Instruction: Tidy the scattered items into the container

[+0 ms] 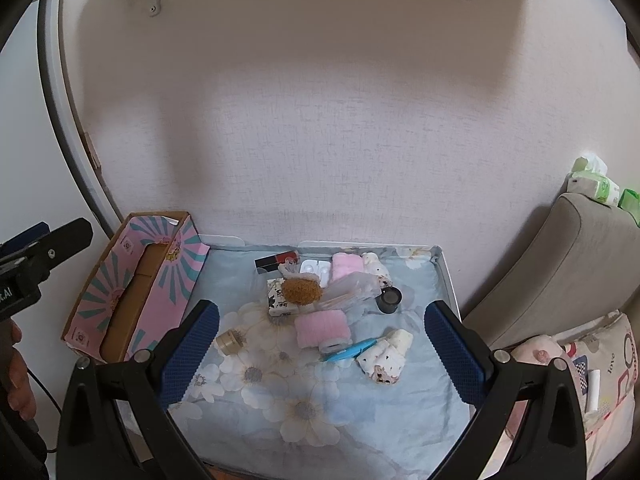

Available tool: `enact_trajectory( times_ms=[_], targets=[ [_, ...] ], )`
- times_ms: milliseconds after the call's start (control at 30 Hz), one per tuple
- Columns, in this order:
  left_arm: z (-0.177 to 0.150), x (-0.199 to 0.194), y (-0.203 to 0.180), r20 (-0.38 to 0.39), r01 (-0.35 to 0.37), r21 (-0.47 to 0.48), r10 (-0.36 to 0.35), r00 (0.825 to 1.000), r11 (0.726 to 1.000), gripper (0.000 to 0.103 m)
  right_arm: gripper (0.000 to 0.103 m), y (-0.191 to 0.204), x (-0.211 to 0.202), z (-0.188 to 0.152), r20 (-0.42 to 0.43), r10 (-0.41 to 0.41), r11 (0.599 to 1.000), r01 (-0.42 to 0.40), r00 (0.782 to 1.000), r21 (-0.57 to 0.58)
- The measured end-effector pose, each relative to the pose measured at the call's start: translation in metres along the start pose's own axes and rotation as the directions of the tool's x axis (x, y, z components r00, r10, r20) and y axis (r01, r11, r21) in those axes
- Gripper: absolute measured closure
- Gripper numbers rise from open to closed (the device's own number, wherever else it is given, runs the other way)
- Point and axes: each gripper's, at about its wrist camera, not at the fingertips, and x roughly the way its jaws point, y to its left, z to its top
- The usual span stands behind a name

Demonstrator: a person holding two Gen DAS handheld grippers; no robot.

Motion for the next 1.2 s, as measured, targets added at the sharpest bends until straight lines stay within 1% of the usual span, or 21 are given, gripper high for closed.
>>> enact_trajectory(
  times_ms=[300, 467, 767, 1000, 1200],
  targets=[
    [-0.007, 0.0, -0.004, -0.013, -0.018, -0.002, 0.018, 1.0, 1.0, 0.0, 0.001, -0.002, -0.003, -0.002, 0.003, 0.006, 1.0, -0.006, 1.0, 0.001],
    [-0.01, 0.001, -0.003, -0.023, -0.022, -0.011, 0.022, 0.999, 1.0, 0.0, 0.001, -0.01, -0.004, -0.003, 0.002, 0.008, 1.0, -0.008, 1.0, 0.001],
    [-0.013, 0.009, 0.002, -0.046, -0.028, -0.026, 0.027, 0.999, 0.999, 0.0, 0.001, -0.029, -0.008, 0.002, 0.016, 0.022, 0.998, -0.023, 1.0, 0.058],
    [-0.02, 0.025, -0.002, -0.093, -0.015, -0.023, 0.013, 0.996, 1.0, 0.0, 0.001, -0.044, -0.001, 0.003, 0.014, 0.014, 0.997, -0.015, 1.0, 0.078],
    [-0.029, 0.049, -0.007, -0.156, 0.002, -0.025, -0.006, 0.988, 1.0, 0.0, 0.001, -0.057, 0.011, -0.003, -0.01, 0.019, 0.996, -0.018, 1.0, 0.092]
  ],
)
